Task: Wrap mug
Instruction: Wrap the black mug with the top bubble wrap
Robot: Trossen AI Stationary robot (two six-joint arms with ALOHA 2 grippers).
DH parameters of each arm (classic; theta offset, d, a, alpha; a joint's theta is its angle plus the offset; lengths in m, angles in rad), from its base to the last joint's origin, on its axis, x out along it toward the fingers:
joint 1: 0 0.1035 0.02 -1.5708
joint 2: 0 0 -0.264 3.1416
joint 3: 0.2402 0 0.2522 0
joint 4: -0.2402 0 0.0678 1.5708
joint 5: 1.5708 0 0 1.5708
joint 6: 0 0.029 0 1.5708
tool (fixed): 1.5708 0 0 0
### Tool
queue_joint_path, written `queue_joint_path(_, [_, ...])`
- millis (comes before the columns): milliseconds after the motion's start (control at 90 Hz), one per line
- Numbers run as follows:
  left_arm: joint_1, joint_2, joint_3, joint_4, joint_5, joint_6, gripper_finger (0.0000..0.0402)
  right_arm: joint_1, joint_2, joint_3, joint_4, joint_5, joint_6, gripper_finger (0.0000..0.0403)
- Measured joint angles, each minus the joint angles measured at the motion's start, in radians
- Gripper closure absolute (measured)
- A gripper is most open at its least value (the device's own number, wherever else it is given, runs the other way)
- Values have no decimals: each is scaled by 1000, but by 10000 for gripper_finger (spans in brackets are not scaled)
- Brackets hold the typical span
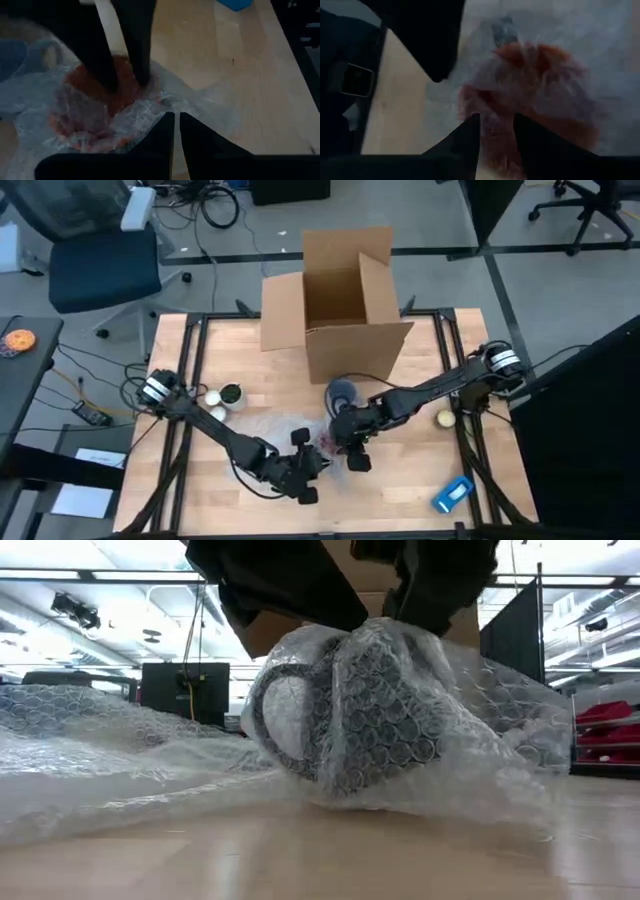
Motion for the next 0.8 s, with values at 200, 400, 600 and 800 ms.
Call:
queue_joint_path(200, [2, 0, 0, -3, -9, 0, 387, -11, 58, 3, 38, -5, -25, 305])
queue_joint_path(400, [7, 0, 0, -9, -10, 5, 387, -32, 90, 3, 49, -9, -43, 305])
queue_joint_path(600, [3, -13, 48, -71, -14, 49, 387, -42, 101, 3, 43, -7, -47, 305])
queue_joint_path(800, [-9, -26, 159, -324, -62, 48, 387, -38, 65, -2, 10, 1, -49, 305])
